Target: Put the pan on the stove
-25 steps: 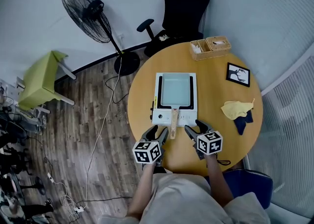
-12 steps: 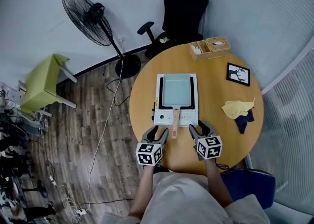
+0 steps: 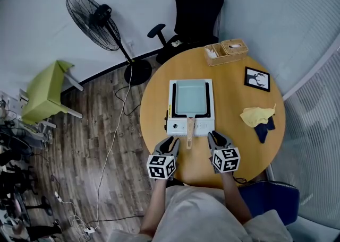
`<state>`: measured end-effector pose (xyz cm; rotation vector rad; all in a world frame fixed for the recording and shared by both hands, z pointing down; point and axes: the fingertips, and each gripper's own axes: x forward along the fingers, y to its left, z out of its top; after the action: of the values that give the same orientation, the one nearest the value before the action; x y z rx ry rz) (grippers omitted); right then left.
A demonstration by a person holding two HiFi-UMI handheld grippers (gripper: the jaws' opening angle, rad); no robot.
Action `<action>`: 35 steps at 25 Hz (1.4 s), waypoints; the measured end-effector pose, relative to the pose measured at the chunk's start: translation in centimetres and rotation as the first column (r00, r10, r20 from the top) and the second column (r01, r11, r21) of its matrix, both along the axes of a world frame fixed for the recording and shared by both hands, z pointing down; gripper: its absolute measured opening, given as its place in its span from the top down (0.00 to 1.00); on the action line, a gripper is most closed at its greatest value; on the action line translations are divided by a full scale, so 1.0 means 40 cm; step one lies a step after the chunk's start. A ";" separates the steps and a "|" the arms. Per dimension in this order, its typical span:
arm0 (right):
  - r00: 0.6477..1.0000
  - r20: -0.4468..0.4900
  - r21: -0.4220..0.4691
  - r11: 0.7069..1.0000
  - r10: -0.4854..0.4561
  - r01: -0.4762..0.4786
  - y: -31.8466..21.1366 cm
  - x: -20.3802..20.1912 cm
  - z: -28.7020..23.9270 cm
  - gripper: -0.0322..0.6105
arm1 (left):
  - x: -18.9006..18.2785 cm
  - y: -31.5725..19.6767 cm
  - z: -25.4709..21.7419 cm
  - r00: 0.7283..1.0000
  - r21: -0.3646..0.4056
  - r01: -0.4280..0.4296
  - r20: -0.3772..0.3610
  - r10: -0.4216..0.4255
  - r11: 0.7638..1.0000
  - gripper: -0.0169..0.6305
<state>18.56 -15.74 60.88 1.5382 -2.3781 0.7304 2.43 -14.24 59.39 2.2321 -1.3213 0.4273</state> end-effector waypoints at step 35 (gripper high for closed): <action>0.998 0.055 -0.014 0.999 0.030 -0.029 0.032 -0.006 0.014 0.91 | -0.014 0.009 0.004 0.999 -0.019 0.012 -0.044 -0.013 1.000 0.93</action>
<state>18.33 -14.46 61.44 1.5713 -2.3898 0.8036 1.86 -13.88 59.56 2.2043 -1.3032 0.3815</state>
